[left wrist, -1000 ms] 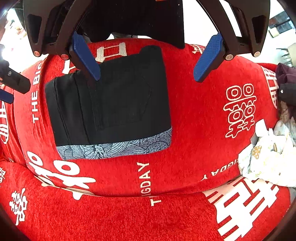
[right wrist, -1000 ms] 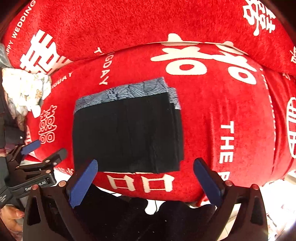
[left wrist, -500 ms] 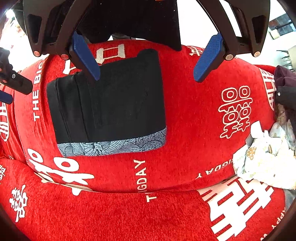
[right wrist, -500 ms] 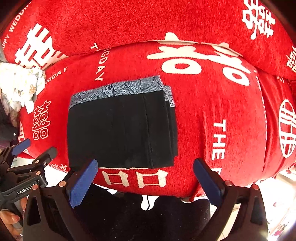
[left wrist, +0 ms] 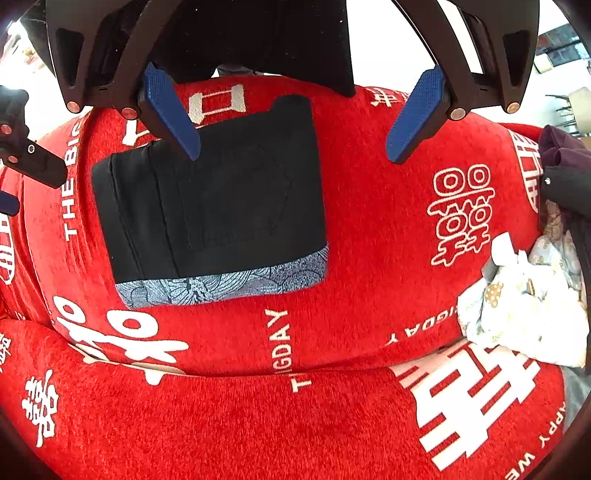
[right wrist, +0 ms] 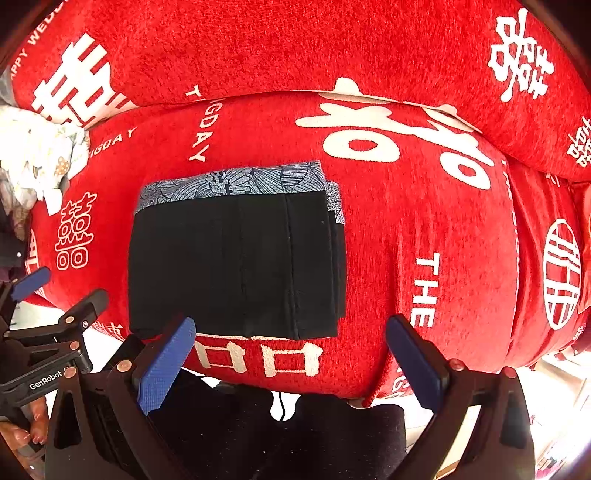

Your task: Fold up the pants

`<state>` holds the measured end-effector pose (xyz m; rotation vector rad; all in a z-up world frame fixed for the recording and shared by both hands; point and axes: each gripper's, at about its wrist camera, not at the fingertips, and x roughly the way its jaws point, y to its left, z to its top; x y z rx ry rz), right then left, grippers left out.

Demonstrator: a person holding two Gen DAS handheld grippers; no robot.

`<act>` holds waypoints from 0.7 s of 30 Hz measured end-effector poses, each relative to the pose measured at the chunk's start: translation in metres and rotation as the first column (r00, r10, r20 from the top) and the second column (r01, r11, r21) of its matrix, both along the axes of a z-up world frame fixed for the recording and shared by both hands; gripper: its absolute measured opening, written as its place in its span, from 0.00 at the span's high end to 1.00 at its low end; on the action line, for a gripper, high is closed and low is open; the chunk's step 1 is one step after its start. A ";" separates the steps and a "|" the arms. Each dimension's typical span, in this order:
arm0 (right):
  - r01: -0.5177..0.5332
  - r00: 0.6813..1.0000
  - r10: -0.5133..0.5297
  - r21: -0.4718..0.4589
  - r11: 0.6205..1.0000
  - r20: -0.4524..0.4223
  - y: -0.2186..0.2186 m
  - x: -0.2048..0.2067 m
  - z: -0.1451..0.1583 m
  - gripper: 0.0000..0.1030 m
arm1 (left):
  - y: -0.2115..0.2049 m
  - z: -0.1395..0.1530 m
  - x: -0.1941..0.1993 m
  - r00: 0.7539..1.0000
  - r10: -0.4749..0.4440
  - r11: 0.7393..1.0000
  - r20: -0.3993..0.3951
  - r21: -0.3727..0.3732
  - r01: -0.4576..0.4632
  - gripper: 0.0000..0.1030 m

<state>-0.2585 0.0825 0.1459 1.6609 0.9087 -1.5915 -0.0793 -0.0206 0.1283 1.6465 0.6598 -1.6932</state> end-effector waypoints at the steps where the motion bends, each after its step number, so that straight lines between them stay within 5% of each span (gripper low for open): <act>1: 0.002 1.000 -0.002 -0.001 1.000 -0.002 0.000 0.000 0.000 0.00 | 0.000 0.001 0.000 1.000 -0.002 1.000 -0.001 -0.005 0.002 0.02; 21: -0.010 1.000 0.010 0.015 1.000 -0.021 -0.004 0.004 0.004 0.00 | -0.002 0.001 0.003 1.000 0.022 1.000 0.018 0.011 -0.023 0.02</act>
